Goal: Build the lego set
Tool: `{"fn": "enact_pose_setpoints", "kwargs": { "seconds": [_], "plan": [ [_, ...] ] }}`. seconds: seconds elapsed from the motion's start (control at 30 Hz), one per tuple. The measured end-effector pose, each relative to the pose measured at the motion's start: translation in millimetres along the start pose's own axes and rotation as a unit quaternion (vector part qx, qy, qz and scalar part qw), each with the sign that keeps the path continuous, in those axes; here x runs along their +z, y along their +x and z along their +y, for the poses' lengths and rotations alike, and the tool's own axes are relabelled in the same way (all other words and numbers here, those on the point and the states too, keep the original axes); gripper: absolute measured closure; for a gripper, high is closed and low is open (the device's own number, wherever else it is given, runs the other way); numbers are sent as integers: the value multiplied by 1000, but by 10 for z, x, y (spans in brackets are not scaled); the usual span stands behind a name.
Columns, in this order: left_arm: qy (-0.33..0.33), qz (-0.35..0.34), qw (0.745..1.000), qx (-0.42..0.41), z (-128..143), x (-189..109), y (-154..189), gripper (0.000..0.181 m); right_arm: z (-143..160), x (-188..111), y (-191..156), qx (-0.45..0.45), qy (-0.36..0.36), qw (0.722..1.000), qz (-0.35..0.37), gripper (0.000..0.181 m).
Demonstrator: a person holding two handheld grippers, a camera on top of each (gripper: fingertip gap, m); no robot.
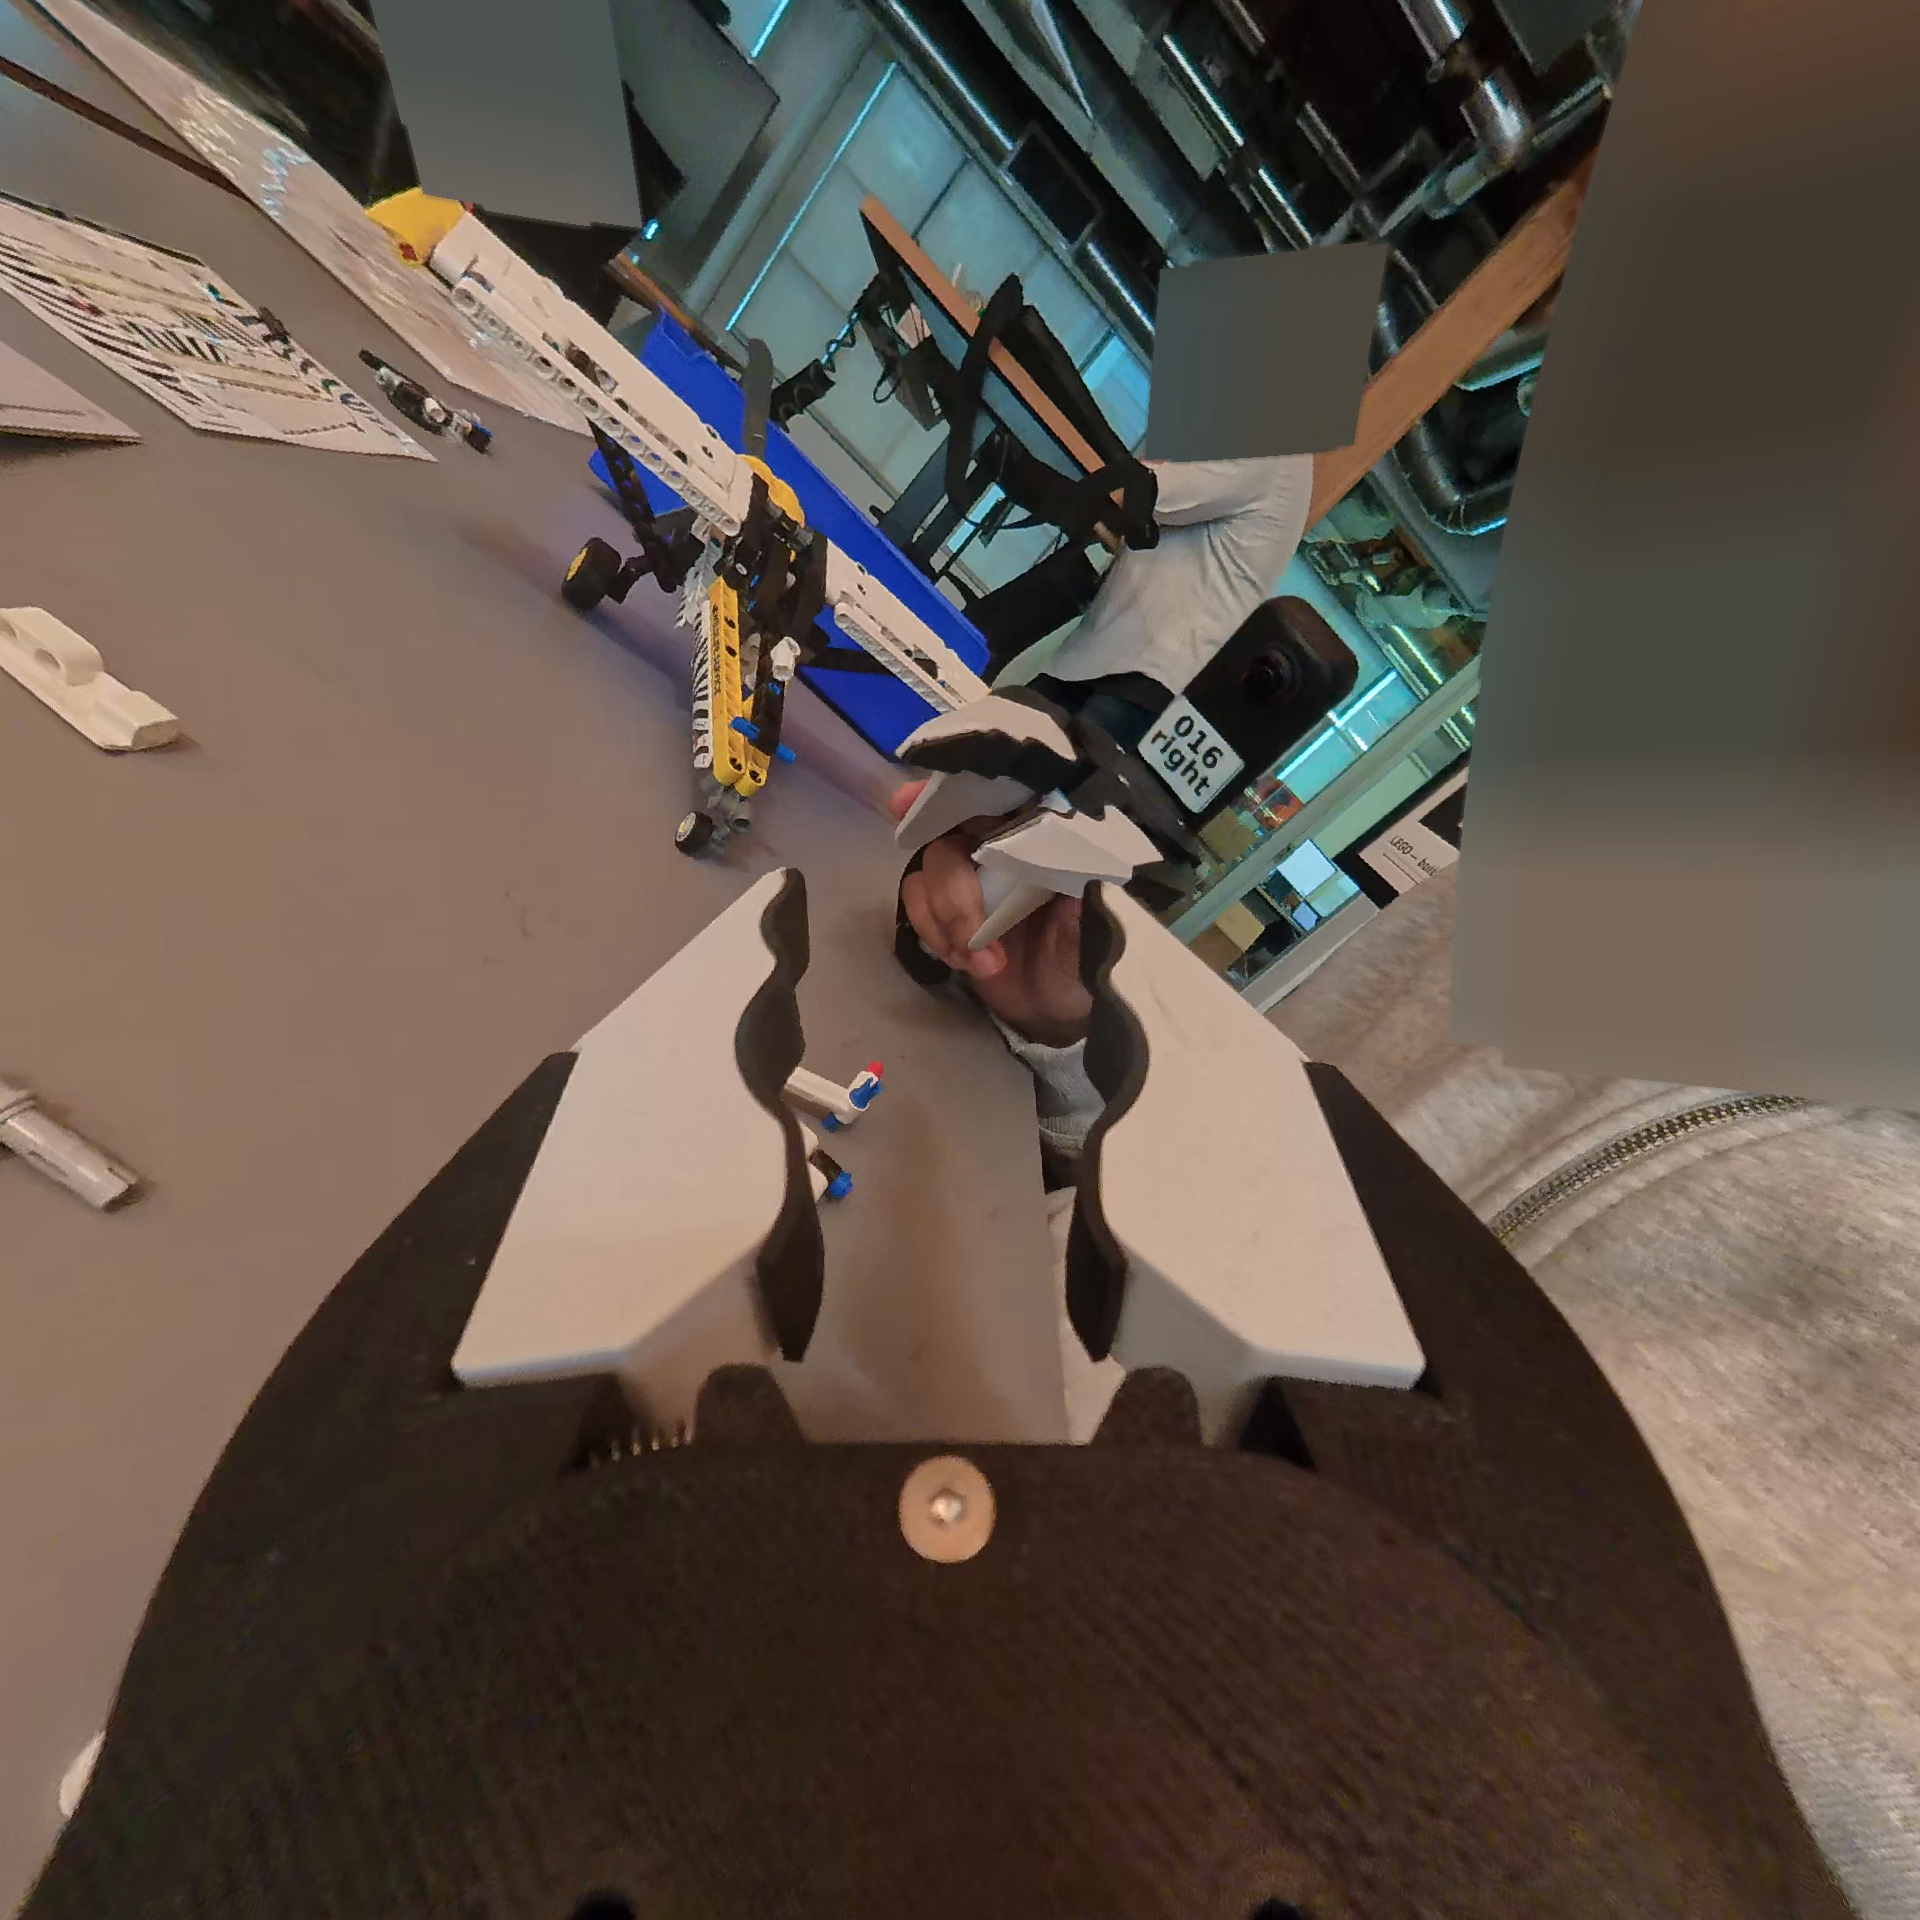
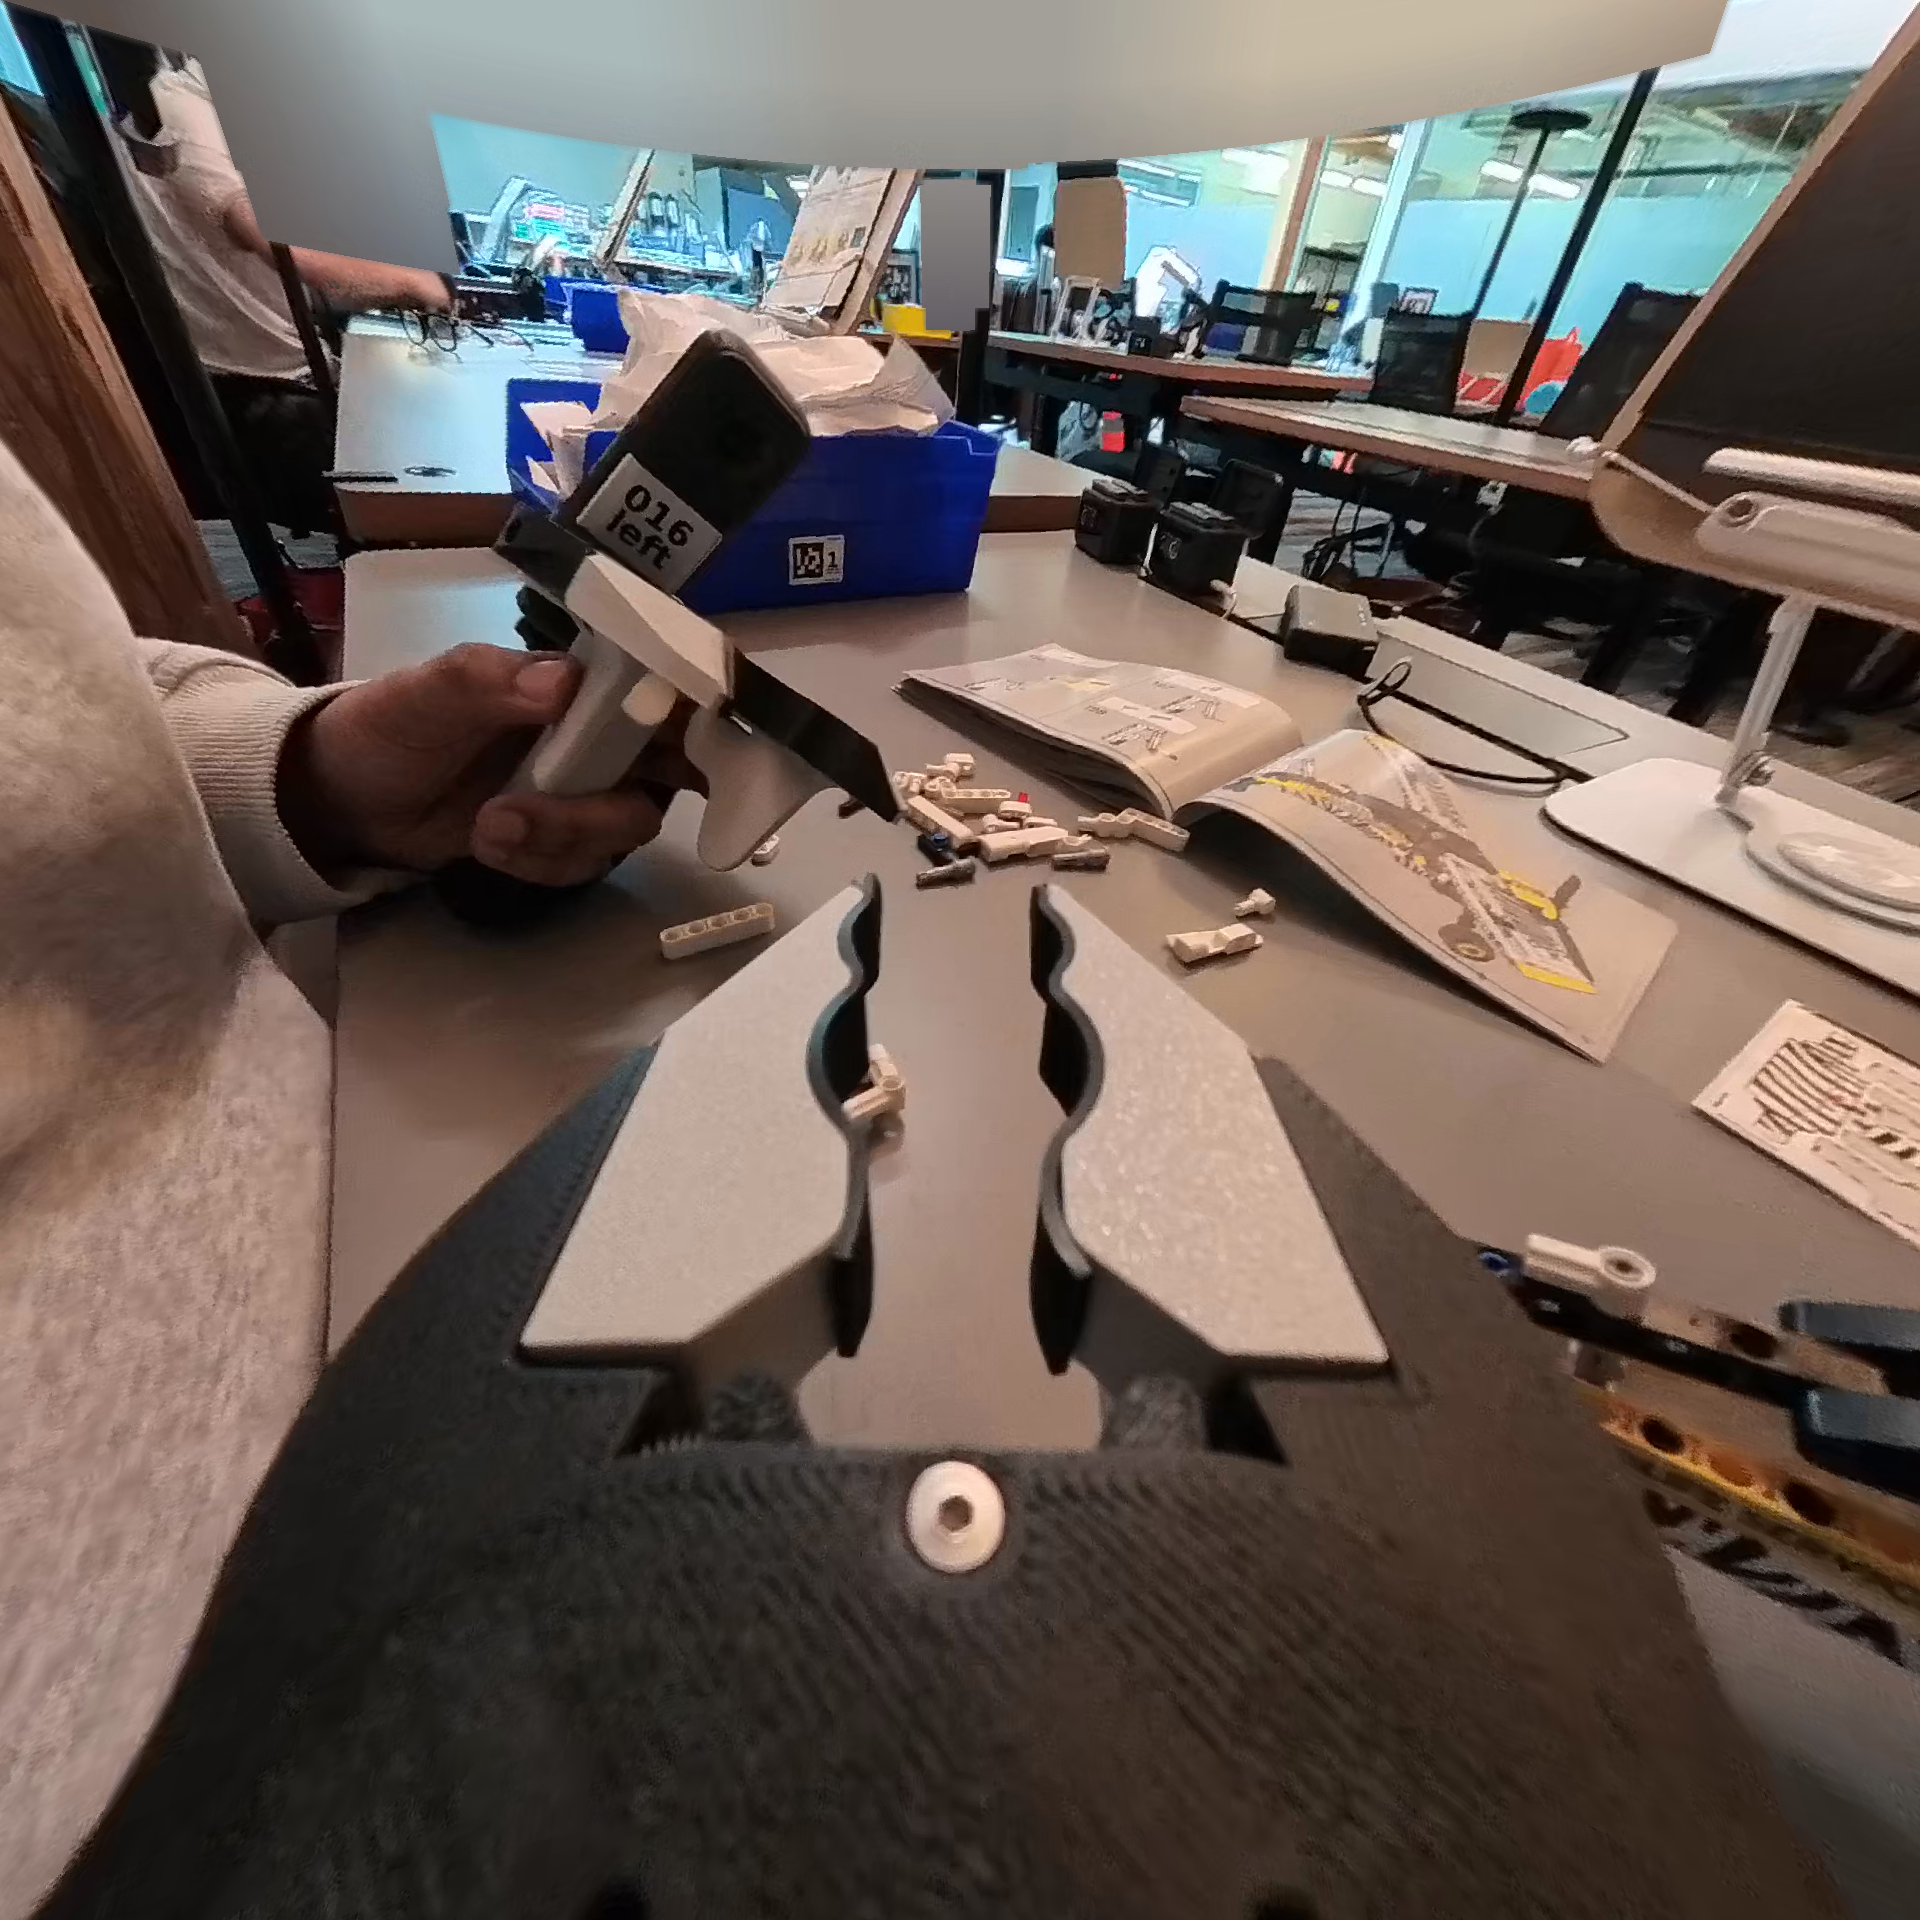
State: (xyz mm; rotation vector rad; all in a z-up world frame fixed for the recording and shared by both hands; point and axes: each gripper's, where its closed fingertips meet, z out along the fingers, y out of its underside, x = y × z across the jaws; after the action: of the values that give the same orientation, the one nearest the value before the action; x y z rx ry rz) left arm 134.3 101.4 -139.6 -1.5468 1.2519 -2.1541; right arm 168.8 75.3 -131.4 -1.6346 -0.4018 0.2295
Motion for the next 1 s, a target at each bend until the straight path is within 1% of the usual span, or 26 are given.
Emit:
{"fn": "enact_pose_setpoints", "kwargs": {
  "seconds": [0.17,0.3,0.47,0.87,0.93,1.0],
  "plan": [
    [4,4,1000,-1,-16,2,0,130,49,38,24,30,-17,999,-17,154],
    [8,11,1000,-9,-28,4,0,130,100,73,18,36,-34,998,-26,162],
    [13,21,999,-23,-42,1,5,130,190,137,14,38,-64,997,-32,164],
    [31,42,997,-64,-93,-32,-2,130,280,232,132,47,-84,995,-24,165],
    [29,34,997,-56,-88,-28,-11,130,299,252,146,47,-89,995,-24,165],
    [16,15,999,-28,-50,-7,-21,130,312,271,161,48,-92,994,-24,165]
  ]
}}
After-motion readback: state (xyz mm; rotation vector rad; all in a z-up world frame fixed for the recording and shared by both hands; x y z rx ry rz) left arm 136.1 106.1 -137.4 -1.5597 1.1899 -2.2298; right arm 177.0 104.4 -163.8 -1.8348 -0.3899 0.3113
